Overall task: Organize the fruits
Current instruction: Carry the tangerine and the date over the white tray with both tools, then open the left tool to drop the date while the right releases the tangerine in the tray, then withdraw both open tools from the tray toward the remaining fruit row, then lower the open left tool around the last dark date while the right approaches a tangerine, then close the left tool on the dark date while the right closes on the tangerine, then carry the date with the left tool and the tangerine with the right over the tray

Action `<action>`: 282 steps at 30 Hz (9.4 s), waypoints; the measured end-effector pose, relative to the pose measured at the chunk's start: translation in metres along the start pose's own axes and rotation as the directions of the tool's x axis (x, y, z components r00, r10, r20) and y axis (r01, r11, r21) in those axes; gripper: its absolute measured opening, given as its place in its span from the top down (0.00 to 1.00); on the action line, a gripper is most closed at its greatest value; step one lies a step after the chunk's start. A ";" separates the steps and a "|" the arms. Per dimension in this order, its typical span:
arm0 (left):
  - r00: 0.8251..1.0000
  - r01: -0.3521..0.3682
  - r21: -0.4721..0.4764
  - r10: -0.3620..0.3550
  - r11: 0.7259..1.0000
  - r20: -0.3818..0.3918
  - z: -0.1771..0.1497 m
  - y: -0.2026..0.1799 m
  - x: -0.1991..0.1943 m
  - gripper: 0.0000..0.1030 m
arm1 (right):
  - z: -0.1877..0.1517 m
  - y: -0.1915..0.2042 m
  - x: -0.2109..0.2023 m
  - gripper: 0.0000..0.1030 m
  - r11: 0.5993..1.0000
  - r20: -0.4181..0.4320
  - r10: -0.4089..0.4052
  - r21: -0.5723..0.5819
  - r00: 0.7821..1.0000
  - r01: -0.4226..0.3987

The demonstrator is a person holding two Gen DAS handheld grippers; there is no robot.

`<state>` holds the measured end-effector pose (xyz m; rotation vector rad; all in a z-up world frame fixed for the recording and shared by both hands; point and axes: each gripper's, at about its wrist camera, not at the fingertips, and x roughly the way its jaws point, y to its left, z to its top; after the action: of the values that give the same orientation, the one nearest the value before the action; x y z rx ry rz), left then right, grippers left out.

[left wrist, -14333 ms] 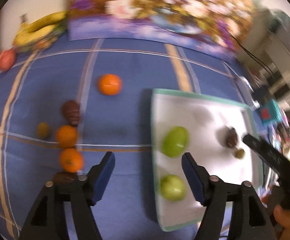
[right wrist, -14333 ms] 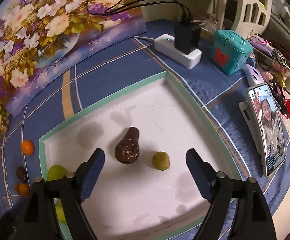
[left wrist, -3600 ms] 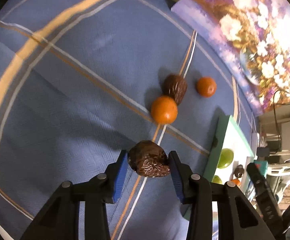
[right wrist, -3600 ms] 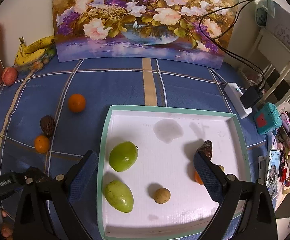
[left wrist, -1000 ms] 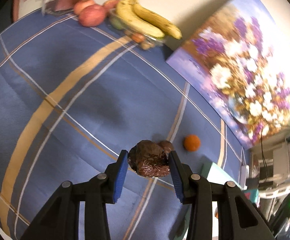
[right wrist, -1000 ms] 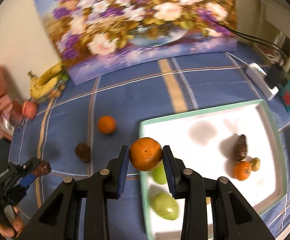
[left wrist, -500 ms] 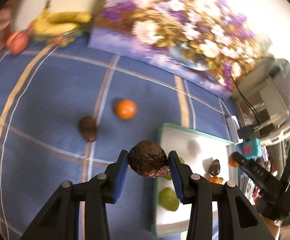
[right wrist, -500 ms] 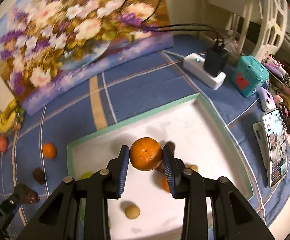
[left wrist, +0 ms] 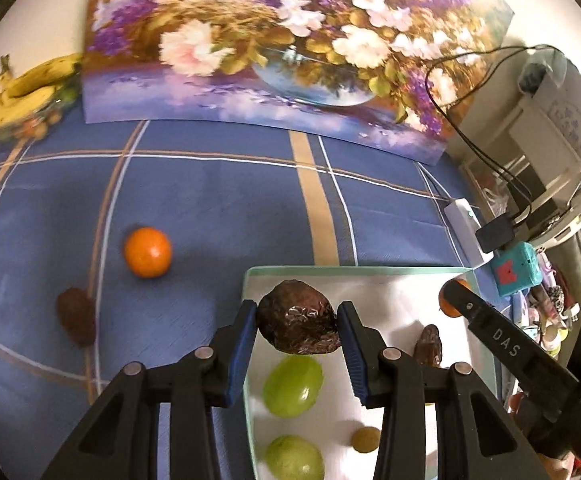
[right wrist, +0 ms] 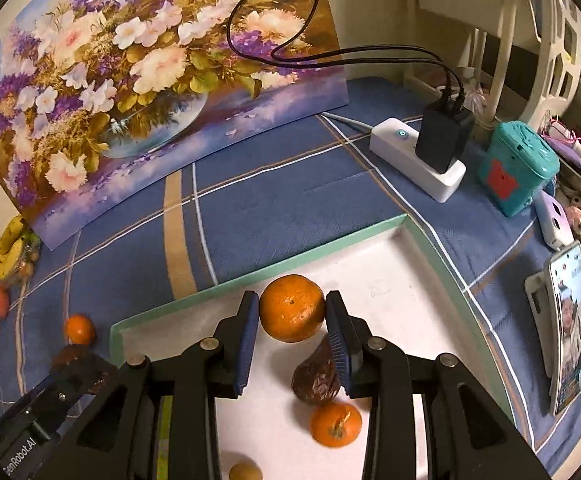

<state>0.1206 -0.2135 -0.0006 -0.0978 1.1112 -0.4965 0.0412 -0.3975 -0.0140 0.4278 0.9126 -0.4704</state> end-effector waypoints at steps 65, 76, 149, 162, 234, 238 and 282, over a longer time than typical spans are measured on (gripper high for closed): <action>0.986 -0.162 -0.160 0.155 0.974 -0.057 -0.009 0.089 -0.057 0.47 | -0.025 0.040 -0.037 0.56 0.991 -0.076 -0.028 -0.131 0.997 0.017; 0.984 -0.176 -0.179 0.169 0.968 -0.056 -0.008 0.100 -0.061 0.45 | -0.026 0.046 -0.037 0.56 0.989 -0.082 -0.018 -0.148 0.996 0.006; 0.949 -0.269 -0.283 0.304 0.921 0.087 -0.004 0.179 -0.093 0.00 | -0.040 0.097 -0.027 0.06 0.954 -0.066 0.134 -0.263 0.989 -0.147; 0.969 -0.183 -0.359 0.229 0.915 0.089 -0.006 0.204 -0.097 0.03 | -0.050 0.144 -0.034 0.07 0.926 -0.060 0.251 -0.276 0.966 -0.257; 0.993 -0.039 -0.236 0.063 0.971 0.095 -0.005 0.141 -0.097 0.66 | -0.062 0.117 -0.061 0.65 0.943 -0.104 0.300 -0.118 0.948 -0.311; 0.992 -0.061 -0.212 0.083 0.975 0.098 -0.004 0.135 -0.098 0.66 | -0.063 0.112 -0.063 0.65 0.943 -0.104 0.301 -0.114 0.948 -0.312; 0.995 0.046 0.154 -0.031 0.987 -0.099 -0.053 -0.039 -0.004 0.66 | -0.025 -0.054 -0.001 0.64 0.995 -0.059 -0.047 0.084 0.997 0.051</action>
<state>0.0595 -0.2375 -0.0093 0.0424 1.1621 -0.6264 -0.0057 -0.4280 -0.0352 0.4995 0.9626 -0.5457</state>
